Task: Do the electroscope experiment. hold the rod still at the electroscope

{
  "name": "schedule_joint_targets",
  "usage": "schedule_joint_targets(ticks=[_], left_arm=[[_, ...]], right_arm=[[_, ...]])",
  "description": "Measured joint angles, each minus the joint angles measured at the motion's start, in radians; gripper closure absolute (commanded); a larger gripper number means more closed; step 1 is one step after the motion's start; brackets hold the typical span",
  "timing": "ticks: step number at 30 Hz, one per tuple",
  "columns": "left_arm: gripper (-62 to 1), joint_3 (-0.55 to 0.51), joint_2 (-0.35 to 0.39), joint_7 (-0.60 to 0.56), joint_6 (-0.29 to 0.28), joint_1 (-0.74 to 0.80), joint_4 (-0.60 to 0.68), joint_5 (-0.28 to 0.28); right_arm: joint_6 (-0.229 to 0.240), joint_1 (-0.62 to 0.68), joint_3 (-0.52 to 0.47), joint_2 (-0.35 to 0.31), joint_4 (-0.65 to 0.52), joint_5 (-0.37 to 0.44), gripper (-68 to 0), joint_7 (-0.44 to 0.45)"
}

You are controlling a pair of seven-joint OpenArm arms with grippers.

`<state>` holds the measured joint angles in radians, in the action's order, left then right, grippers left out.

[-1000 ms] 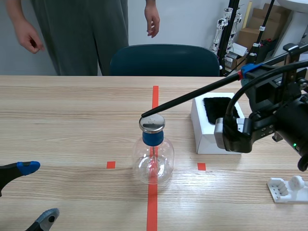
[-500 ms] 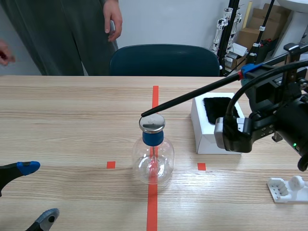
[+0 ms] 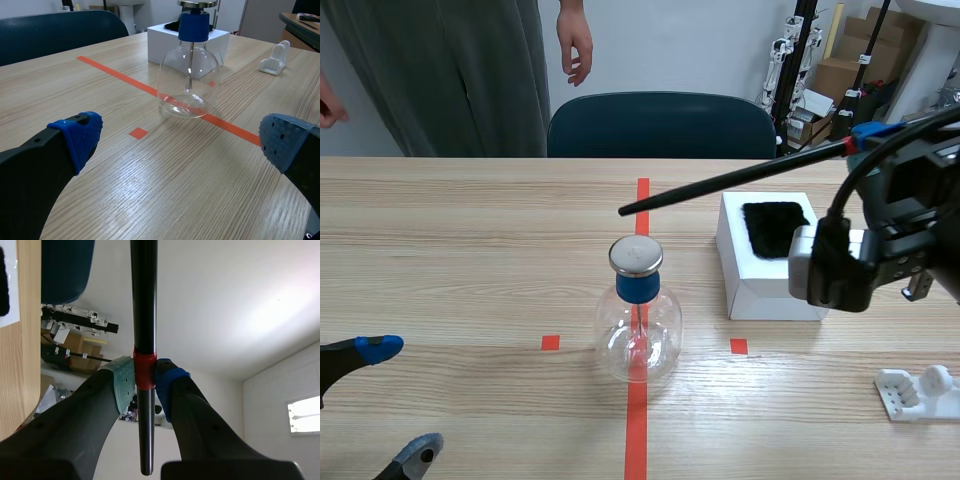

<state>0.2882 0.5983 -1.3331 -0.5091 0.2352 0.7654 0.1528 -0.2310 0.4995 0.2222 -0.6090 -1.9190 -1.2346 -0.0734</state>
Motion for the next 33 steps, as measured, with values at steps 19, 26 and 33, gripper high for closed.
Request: schedule_joint_targets(ticks=[19, 26, 33], left_arm=[[-62.3, 0.0, 0.0, 0.0, 0.0, 0.0, 0.0, 0.0], [-62.3, 0.0, 0.0, 0.0, 0.0, 0.0, 0.0, 0.0], [-62.3, 0.0, 0.0, 0.0, 0.0, 0.0, 0.0, 0.0]], right_arm=[[-0.222, 0.709, -0.125, 0.221, -0.143, 0.105, -2.2, 0.151], [-0.218, 0.712, -0.125, 0.221, -0.137, 0.19, -2.2, 0.175], [-0.195, 0.709, -0.125, 0.221, -0.083, 0.192, -2.2, 0.204]])
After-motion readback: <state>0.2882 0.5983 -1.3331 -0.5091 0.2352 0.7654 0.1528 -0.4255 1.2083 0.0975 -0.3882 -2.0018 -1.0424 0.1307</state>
